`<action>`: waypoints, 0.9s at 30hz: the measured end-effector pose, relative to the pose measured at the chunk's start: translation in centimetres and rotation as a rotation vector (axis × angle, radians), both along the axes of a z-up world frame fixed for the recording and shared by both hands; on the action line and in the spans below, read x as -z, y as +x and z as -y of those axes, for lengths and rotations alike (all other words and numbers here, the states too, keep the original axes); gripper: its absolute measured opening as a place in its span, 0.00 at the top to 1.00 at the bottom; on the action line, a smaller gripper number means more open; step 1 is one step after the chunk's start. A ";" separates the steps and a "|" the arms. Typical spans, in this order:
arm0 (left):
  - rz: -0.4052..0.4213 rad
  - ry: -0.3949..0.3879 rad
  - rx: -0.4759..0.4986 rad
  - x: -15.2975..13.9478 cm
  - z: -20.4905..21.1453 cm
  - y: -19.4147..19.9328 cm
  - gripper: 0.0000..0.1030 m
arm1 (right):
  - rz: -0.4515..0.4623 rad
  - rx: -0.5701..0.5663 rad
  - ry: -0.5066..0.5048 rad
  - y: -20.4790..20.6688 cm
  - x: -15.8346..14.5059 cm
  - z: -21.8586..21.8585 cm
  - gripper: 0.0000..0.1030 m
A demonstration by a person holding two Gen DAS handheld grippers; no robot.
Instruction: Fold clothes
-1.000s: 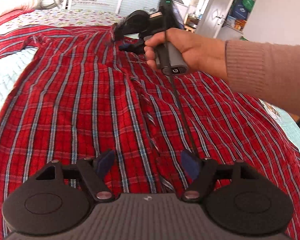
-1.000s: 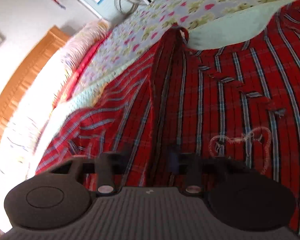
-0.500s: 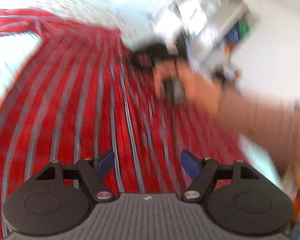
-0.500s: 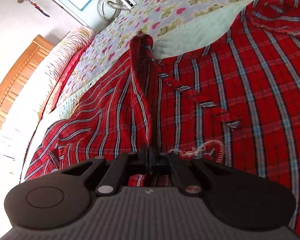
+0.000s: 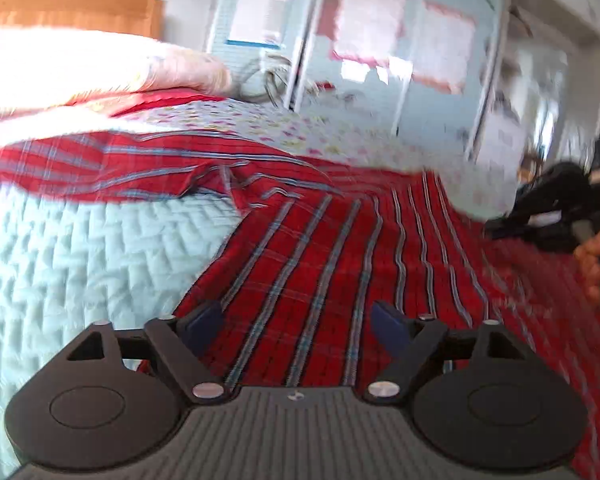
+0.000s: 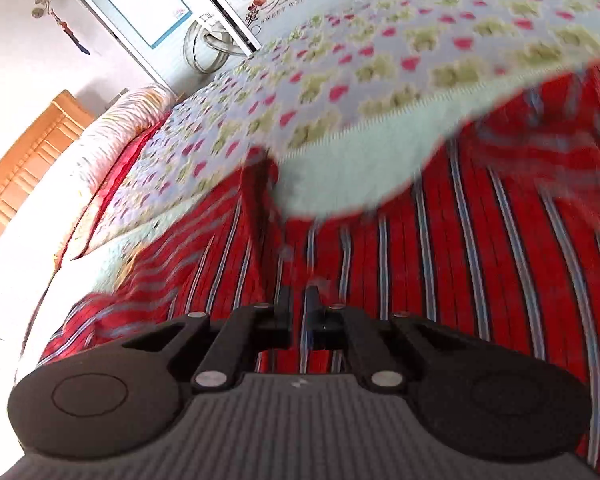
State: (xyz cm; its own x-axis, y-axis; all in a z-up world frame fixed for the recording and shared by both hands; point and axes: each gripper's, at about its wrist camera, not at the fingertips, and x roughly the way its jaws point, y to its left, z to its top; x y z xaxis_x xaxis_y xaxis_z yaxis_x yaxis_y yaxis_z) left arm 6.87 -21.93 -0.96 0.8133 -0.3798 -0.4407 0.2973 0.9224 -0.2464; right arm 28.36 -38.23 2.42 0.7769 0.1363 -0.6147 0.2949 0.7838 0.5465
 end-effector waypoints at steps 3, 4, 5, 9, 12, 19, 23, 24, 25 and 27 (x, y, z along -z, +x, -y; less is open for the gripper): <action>0.007 0.000 -0.013 -0.1 0.0 -0.3 0.15 | -0.051 -0.024 -0.029 2.2 0.1 0.3 0.85; 0.011 0.012 -0.016 -0.2 0.2 -0.4 0.15 | -0.055 -0.044 -0.056 2.3 0.0 0.0 0.82; 0.015 0.023 -0.018 -0.4 0.4 -0.5 0.14 | -0.059 -0.064 -0.083 2.4 0.0 -0.4 0.78; 0.023 0.022 -0.043 -0.5 0.3 -0.5 0.13 | -0.103 -0.137 -0.121 2.2 0.4 -1.7 0.74; 0.035 0.025 -0.058 -0.5 0.3 -0.6 0.13 | -0.081 -0.128 -0.094 2.3 -0.8 -1.6 0.74; 0.042 0.005 -0.061 -0.3 0.0 -0.6 0.12 | 0.043 -0.032 -0.055 8.4 -2.5 0.2 0.35; 0.047 0.001 -0.063 -0.2 -0.1 -0.7 0.12 | 0.021 -0.072 -0.055 12.7 -1.5 0.7 0.35; 0.047 -0.001 -0.064 -0.2 -0.1 -0.7 0.12 | 0.005 -0.084 -0.064 13.2 -1.3 0.7 0.39; 0.047 -0.003 -0.066 -0.2 -0.1 -0.7 0.12 | -0.012 -0.097 -0.074 13.8 -1.1 0.7 0.73; 0.048 -0.003 -0.070 -0.2 -0.1 -0.7 0.12 | -0.029 -0.106 -0.091 14.1 -0.8 1.0 0.97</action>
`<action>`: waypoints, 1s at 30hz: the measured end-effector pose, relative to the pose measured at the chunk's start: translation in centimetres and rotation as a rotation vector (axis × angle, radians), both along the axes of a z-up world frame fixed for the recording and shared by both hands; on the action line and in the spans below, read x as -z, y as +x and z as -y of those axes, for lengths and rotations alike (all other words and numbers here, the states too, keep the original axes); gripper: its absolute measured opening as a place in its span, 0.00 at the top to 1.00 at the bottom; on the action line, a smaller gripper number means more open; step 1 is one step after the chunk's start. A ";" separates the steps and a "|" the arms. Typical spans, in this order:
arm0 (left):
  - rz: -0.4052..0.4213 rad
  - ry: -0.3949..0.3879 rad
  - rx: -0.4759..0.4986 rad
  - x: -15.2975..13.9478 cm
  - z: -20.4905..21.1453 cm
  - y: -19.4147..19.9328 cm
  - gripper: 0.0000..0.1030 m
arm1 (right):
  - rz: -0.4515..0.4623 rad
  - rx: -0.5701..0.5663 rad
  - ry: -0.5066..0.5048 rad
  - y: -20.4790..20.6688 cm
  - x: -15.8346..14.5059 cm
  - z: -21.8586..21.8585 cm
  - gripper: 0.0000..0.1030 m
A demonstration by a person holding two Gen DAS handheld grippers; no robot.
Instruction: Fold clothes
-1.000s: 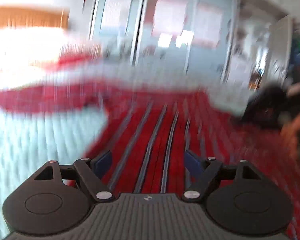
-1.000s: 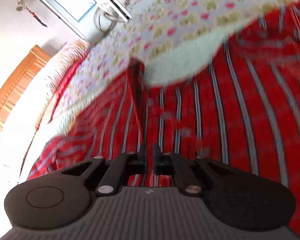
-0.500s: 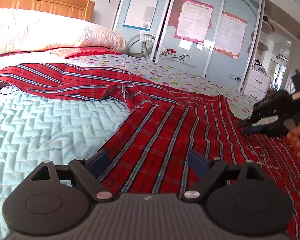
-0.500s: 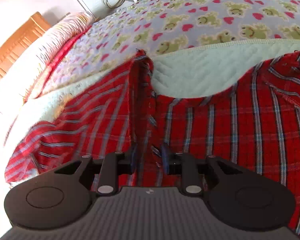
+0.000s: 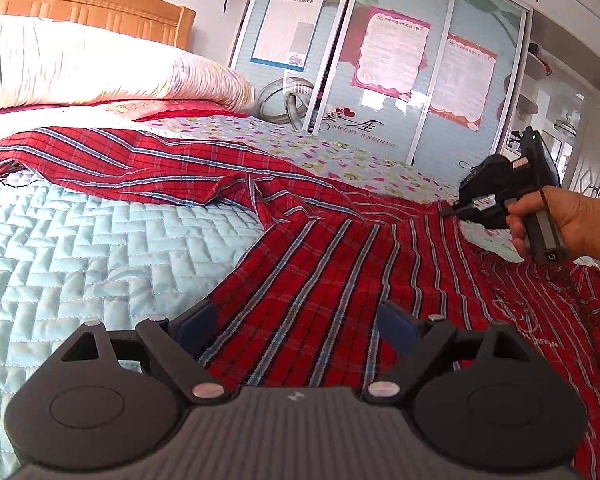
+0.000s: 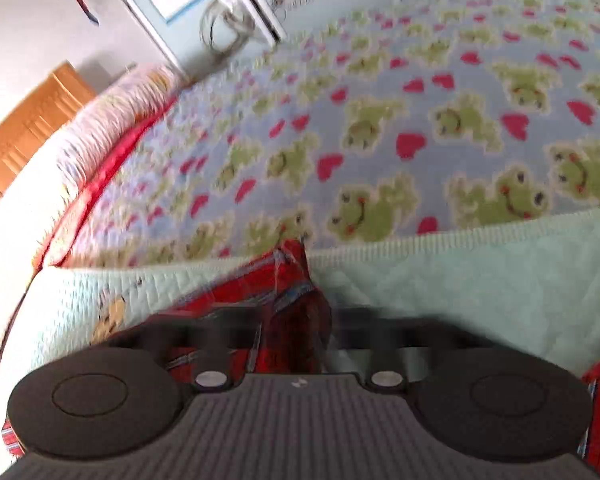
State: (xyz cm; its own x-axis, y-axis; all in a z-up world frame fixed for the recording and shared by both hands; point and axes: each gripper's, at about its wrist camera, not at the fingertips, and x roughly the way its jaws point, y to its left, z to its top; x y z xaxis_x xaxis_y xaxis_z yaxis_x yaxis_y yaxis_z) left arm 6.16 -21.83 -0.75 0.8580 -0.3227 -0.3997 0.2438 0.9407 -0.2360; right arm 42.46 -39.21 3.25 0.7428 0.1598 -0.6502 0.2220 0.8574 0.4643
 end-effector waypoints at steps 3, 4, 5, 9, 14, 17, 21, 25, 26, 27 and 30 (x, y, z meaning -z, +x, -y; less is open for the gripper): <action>0.006 0.006 -0.006 0.0 0.1 -0.1 0.12 | -0.013 0.008 -0.049 0.1 0.3 0.4 0.96; 0.006 0.006 -0.007 0.0 0.1 -0.1 0.12 | -0.015 0.010 -0.064 0.2 0.4 0.4 0.97; 0.005 0.005 -0.007 0.0 0.0 -0.1 0.12 | -0.016 0.004 -0.067 0.2 0.7 0.3 0.97; 0.005 0.003 -0.009 0.0 0.0 -0.1 0.12 | -0.017 0.006 -0.041 0.3 2.0 0.7 0.93; 0.004 0.005 -0.010 0.0 0.0 0.0 0.12 | 0.078 0.164 -0.033 -2.2 0.1 2.0 0.75; 0.006 0.007 -0.012 0.0 0.0 -0.1 0.12 | 0.167 0.111 -0.027 -3.0 -1.6 1.0 0.75; 0.010 0.008 -0.015 0.1 0.0 -0.1 0.12 | 0.068 -0.040 0.075 0.1 -0.2 -0.9 0.76; 0.004 0.001 -0.013 0.0 -0.1 0.0 0.12 | 0.051 0.082 0.018 1.0 1.3 -1.7 0.74; 0.000 0.002 -0.011 0.0 -0.1 0.0 0.12 | 0.113 0.103 0.070 0.3 1.2 -1.9 0.71; -0.006 0.001 -0.009 0.0 -0.1 0.1 0.12 | 0.190 0.090 0.155 -0.6 1.3 -2.2 0.64; -0.037 -0.007 0.000 -0.1 -0.2 0.6 0.11 | 0.321 0.082 0.258 -1.9 3.2 -3.4 0.39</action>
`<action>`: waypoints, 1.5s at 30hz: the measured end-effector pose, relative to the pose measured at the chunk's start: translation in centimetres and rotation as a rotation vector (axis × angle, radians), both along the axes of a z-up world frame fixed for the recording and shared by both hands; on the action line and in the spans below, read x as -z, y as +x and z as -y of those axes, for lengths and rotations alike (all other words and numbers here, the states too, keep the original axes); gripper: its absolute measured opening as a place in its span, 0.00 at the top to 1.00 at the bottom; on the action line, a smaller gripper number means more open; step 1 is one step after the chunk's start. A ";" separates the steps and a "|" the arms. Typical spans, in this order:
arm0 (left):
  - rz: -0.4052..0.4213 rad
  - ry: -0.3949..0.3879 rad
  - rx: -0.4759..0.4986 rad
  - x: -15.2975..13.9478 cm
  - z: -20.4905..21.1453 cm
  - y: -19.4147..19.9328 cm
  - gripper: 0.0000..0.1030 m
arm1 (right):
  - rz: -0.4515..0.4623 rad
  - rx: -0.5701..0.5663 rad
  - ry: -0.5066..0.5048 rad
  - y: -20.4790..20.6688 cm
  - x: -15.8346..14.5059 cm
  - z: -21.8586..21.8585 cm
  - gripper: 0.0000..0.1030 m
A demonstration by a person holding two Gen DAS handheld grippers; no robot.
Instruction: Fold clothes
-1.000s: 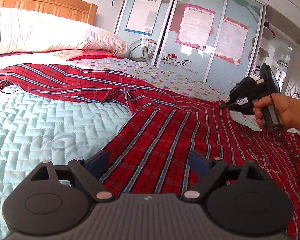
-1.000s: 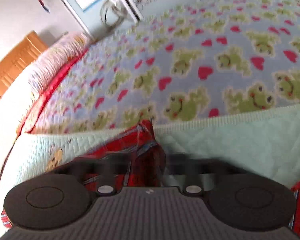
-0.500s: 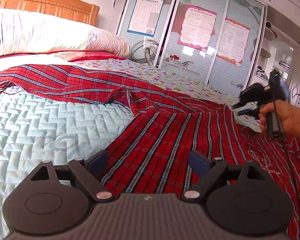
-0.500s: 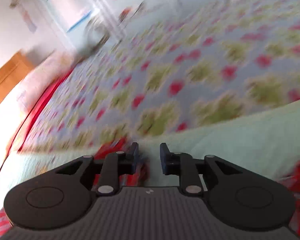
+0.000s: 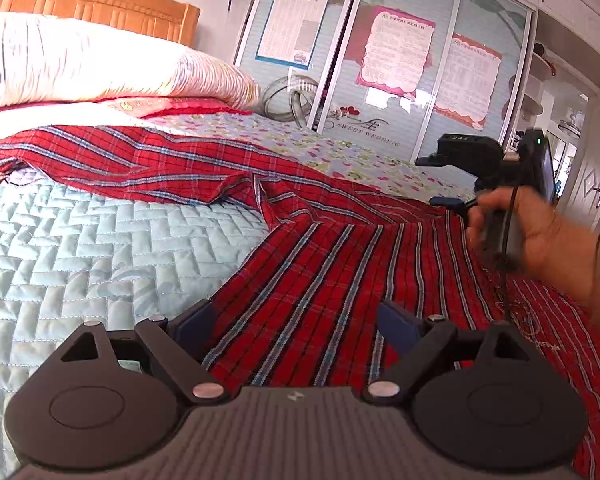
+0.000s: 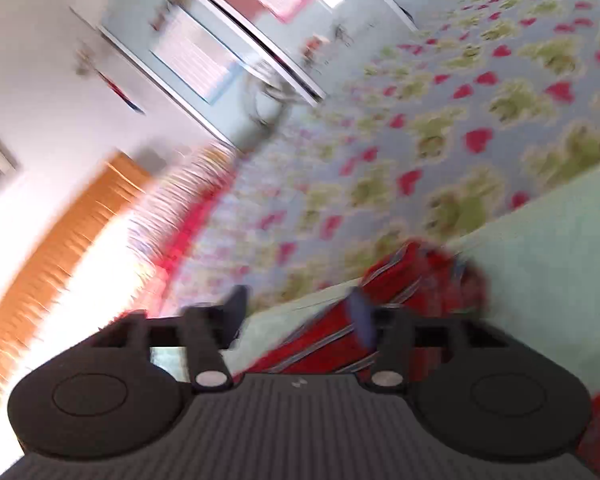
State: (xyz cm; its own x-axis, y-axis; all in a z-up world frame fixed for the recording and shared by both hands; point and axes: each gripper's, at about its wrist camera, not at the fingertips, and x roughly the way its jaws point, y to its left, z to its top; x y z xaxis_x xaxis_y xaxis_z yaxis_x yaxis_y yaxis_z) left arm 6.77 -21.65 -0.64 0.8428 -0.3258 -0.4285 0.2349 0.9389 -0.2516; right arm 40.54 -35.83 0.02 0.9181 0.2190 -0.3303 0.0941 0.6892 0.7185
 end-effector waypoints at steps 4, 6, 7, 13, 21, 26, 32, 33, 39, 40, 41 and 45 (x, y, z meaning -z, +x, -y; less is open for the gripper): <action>-0.064 -0.022 0.013 -0.1 -0.3 0.9 0.11 | 0.080 0.064 0.068 -0.8 4.9 0.7 0.78; -0.095 -0.046 0.014 -0.7 -0.6 1.4 0.11 | 0.107 0.088 0.134 -1.4 6.0 1.7 0.86; -0.125 -0.050 0.014 -1.4 -0.7 2.1 0.12 | 0.115 0.092 0.163 -1.5 6.4 2.1 0.94; -0.056 -0.061 0.086 -9.4 -0.2 10.4 0.11 | 0.102 0.087 0.131 -1.2 6.2 1.8 0.93; -0.120 0.205 0.393 -9.2 7.0 27.1 0.13 | 0.168 0.099 0.151 -2.7 6.5 2.1 0.77; -0.300 0.198 0.461 -6.4 6.4 33.0 0.29 | 0.180 0.071 0.154 -2.4 6.2 2.2 0.65; -0.432 0.262 0.519 -4.9 6.1 34.0 0.29 | 0.170 0.049 0.142 -1.9 5.7 2.2 0.61; -0.448 0.265 0.533 -4.8 6.2 33.9 0.29 | 0.169 0.048 0.143 -1.8 5.6 2.2 0.61; -0.442 0.337 0.638 -4.2 8.6 33.6 0.28 | 0.177 0.034 0.157 -1.5 5.7 2.2 0.58; -0.444 0.347 0.650 -4.0 8.9 33.7 0.28 | 0.177 0.032 0.157 -1.4 5.7 2.2 0.58; -0.447 0.357 0.661 -3.8 9.3 33.7 0.27 | 0.177 0.031 0.156 -1.4 5.7 2.2 0.57; -0.358 0.419 0.692 -4.0 10.3 32.0 0.55 | 0.185 0.011 0.154 -1.3 5.7 2.1 0.52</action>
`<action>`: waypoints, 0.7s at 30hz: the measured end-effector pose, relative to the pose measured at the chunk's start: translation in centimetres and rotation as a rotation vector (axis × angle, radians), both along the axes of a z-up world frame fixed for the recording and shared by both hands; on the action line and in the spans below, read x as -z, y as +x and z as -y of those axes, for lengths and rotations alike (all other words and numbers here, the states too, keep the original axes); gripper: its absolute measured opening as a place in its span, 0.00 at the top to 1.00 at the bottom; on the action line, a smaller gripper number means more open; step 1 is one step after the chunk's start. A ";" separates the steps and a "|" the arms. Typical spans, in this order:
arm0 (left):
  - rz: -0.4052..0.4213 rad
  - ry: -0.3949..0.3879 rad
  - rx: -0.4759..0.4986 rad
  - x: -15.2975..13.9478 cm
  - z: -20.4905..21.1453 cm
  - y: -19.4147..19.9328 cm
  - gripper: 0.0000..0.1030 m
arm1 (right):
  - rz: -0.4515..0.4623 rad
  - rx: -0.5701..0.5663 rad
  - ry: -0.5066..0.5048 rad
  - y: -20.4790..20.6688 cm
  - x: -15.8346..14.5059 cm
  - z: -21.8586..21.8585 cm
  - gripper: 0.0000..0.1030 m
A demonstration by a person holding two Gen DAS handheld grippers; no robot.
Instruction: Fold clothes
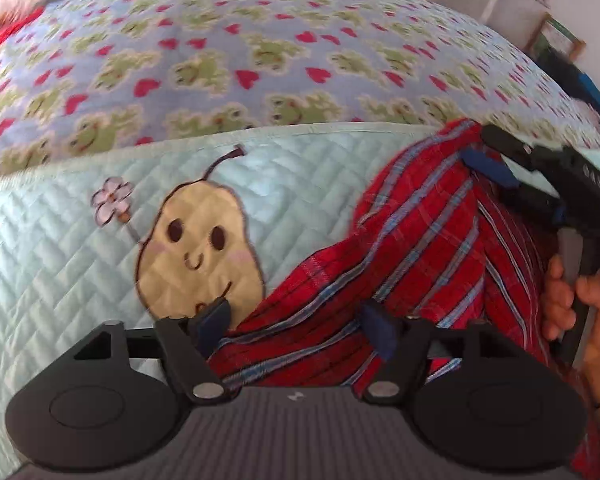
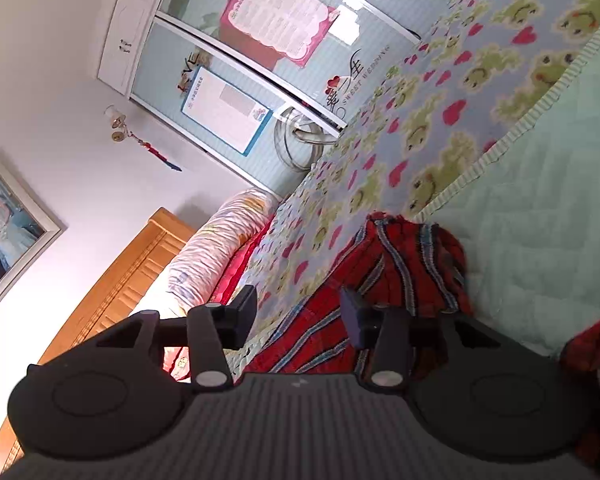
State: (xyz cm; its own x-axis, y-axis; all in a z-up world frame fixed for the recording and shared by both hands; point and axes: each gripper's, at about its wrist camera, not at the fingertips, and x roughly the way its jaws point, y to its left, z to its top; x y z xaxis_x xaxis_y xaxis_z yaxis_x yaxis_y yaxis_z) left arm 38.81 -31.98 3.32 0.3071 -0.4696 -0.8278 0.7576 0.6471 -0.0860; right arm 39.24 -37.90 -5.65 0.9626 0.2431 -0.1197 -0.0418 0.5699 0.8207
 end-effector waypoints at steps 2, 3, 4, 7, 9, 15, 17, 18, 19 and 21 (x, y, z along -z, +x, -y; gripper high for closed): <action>0.118 0.032 0.033 -0.6 0.6 -2.1 0.89 | -0.001 -0.006 -0.003 0.1 0.0 0.0 0.52; 0.219 0.064 0.054 -1.2 1.1 -3.9 0.89 | -0.002 -0.008 -0.004 0.1 0.0 0.0 0.52; 0.400 0.155 0.104 -1.1 1.9 -6.5 0.91 | -0.007 -0.008 -0.006 0.1 0.0 0.0 0.52; 0.652 0.335 0.158 1.4 2.8 -9.7 0.93 | -0.034 0.005 -0.026 0.2 -0.1 -0.3 0.58; 0.708 0.414 0.153 3.2 3.1 -9.9 0.94 | -0.053 0.021 -0.026 0.2 0.1 -0.3 0.65; 0.599 0.378 0.022 3.7 2.5 -5.0 1.00 | -0.059 0.027 -0.010 0.0 0.4 -0.2 0.67; 0.563 0.365 -0.024 3.4 2.2 -3.4 1.00 | -0.048 0.028 0.011 -0.2 0.6 0.0 0.67; 0.545 0.358 -0.048 3.2 2.1 -2.6 1.00 | -0.038 0.028 0.028 -0.3 0.8 0.1 0.66; 0.530 0.309 -0.040 2.5 1.8 -2.7 0.97 | -0.024 0.027 0.053 -0.3 1.0 0.4 0.66; 0.501 0.191 -0.009 0.7 1.1 -3.5 0.96 | 0.016 0.019 0.129 -0.6 1.5 1.0 0.63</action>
State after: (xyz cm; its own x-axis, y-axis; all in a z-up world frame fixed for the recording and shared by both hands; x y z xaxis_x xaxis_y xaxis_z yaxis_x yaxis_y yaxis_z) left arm 35.33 -33.06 2.61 0.6901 -0.3201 -0.6490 0.6697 0.6224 0.4051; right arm 38.65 -38.93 -7.14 0.9686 0.2375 -0.0729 -0.0460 0.4600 0.8867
